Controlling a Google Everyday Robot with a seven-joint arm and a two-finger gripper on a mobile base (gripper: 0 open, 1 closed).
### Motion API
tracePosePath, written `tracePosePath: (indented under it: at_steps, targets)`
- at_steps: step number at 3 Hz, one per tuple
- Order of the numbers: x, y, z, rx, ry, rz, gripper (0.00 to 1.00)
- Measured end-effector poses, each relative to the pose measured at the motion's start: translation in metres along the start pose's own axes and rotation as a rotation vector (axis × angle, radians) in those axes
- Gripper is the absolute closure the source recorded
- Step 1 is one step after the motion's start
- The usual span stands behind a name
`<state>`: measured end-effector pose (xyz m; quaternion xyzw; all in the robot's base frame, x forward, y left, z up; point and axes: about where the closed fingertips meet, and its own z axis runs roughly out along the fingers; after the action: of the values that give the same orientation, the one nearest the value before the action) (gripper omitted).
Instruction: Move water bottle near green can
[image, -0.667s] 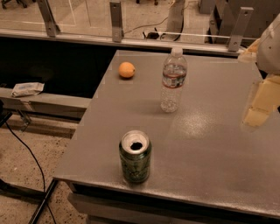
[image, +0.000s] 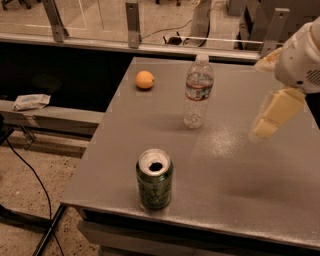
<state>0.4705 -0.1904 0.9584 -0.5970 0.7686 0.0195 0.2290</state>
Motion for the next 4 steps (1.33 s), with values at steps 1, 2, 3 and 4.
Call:
tracePosePath:
  at_steps: [1, 2, 3, 4]
  targets:
    - [-0.032, -0.020, 0.033, 0.016, -0.181, 0.004, 0.00]
    - [-0.063, -0.041, 0.061, 0.026, -0.325, 0.035, 0.00]
    - [-0.087, -0.057, 0.075, 0.029, -0.424, 0.065, 0.00]
    - [-0.101, -0.070, 0.088, 0.015, -0.499, 0.131, 0.25]
